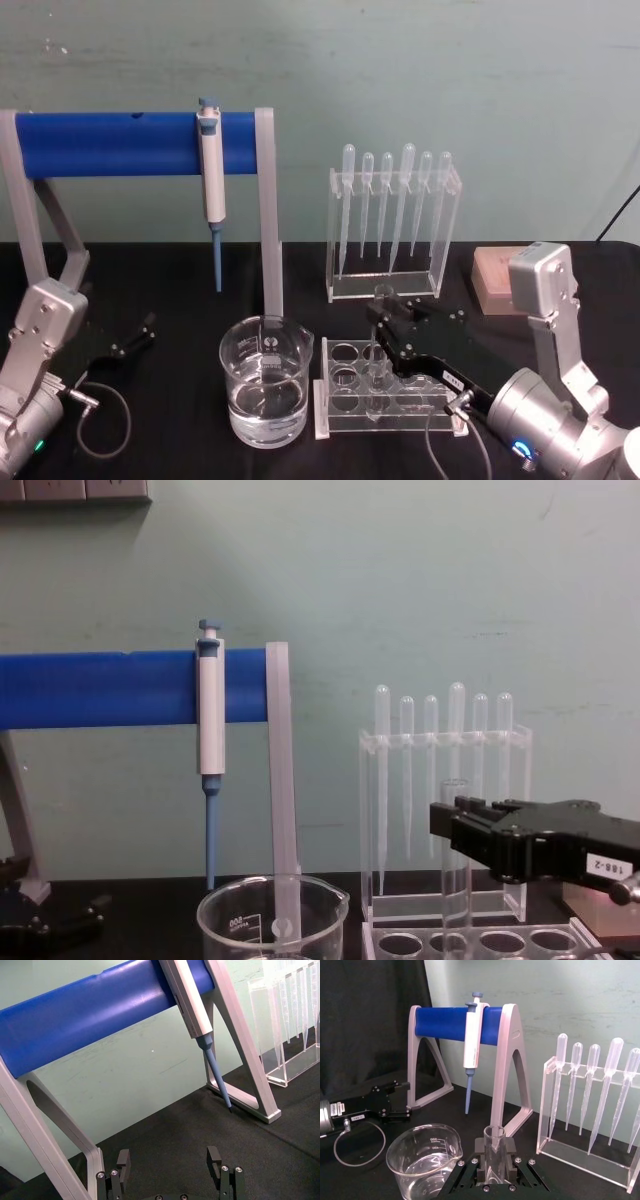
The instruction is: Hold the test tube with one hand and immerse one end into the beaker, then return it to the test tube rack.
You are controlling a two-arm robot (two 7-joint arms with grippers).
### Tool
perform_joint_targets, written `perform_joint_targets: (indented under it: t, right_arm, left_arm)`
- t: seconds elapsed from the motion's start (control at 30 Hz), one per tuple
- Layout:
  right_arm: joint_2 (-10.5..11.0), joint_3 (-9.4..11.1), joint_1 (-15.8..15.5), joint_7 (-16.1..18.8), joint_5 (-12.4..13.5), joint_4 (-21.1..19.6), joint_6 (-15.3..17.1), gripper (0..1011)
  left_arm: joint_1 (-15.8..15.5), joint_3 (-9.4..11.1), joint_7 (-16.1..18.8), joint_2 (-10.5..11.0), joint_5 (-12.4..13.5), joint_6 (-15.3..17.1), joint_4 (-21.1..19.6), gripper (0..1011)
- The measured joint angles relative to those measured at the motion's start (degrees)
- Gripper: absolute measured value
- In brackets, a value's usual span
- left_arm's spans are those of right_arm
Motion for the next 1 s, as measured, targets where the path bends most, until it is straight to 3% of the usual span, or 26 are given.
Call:
perform_joint_targets:
  t: [0.37,0.77,1.0]
  right_arm:
    - [-0.17,-0.05,-0.07,0.21,-0.16,0.17,-0.04,260]
    - [-0.15,0.47,-0.39,-0.05,-0.14,-0.79,0.13,645]
    - [0.69,1.56,-1.61,-0.95,-0.16,-4.25,0.91,859]
  left_arm:
    - [0.00,0.00,0.00,0.00,0.00,0.00,0.00,1000]
    - [0.00,0.00,0.00,0.00,0.00,0.00,0.00,1000]
    - [0.00,0.00,0.00,0.00,0.00,0.00,0.00,1000]
